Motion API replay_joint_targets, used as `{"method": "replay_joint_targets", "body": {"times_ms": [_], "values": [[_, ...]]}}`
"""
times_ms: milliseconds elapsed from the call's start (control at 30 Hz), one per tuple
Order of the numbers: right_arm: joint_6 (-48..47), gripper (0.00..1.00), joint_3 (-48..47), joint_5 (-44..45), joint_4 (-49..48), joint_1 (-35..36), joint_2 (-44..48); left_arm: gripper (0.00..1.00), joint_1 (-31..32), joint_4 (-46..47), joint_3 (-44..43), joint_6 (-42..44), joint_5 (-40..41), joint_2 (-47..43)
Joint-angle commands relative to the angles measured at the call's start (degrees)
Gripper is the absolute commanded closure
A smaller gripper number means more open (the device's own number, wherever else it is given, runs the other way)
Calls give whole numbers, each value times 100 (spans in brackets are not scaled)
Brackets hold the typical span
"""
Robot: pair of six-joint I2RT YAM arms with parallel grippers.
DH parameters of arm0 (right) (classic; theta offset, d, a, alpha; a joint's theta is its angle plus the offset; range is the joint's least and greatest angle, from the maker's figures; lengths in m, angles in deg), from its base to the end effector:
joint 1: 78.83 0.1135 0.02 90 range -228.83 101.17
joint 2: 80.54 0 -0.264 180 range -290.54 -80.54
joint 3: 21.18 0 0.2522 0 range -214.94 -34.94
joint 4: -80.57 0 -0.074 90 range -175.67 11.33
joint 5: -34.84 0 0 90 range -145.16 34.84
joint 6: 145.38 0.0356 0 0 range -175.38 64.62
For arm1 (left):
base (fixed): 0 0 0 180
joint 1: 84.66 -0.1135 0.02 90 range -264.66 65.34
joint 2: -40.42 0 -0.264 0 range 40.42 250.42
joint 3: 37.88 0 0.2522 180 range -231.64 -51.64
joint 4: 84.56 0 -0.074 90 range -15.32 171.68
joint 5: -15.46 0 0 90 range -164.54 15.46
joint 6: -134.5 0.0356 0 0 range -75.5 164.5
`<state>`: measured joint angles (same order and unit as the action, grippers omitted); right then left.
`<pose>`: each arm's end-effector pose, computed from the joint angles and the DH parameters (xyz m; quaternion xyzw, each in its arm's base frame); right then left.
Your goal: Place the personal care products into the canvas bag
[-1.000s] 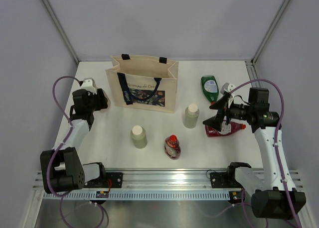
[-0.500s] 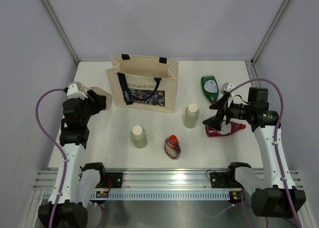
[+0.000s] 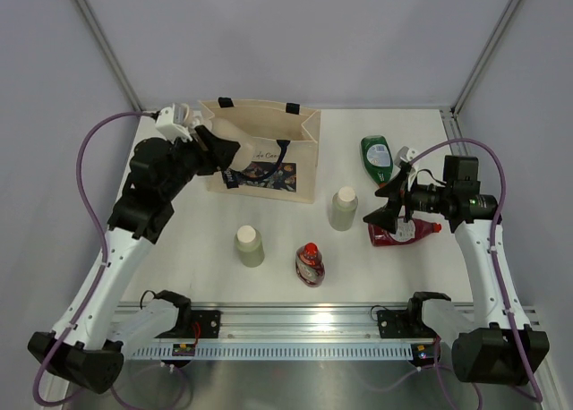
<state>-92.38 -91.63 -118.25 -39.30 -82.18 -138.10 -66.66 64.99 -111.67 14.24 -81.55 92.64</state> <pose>0.1869 0.0209 0.3264 -0.4123 0.7044 0.3501 0.4596 0.1897 -0.0662 0.3980 -0.0414 0.7582 -0.3077 0.5733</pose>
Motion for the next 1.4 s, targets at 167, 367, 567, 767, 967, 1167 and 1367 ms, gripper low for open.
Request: {"method": "replay_joint_targets", "body": {"times_ms": [167, 367, 567, 767, 967, 1167, 1367], "values": [[34, 0, -53, -10, -137, 45, -159, 100, 423, 1229, -2448, -94, 419, 1875], [34, 1, -27, 34, -146, 45, -177, 100, 450, 720, -3866, 363, 437, 3406], [8, 1, -35, 51, -146, 45, -194, 100, 468, 579, -3850, 748, -81, 4111], [-62, 1, -88, 42, -49, 45, -308, 97, 459, 815, -3156, 882, -424, 4217], [-54, 0, -88, 51, -49, 45, -335, 85, 494, 1316, -2357, 803, -706, 4225], [-62, 1, -97, 69, -40, 45, -396, 42, 494, 1615, -1978, 679, -794, 4471], [-54, 0, -88, 121, -58, 46, -414, 12, 485, 1810, -1986, 802, -750, 4612]]}}
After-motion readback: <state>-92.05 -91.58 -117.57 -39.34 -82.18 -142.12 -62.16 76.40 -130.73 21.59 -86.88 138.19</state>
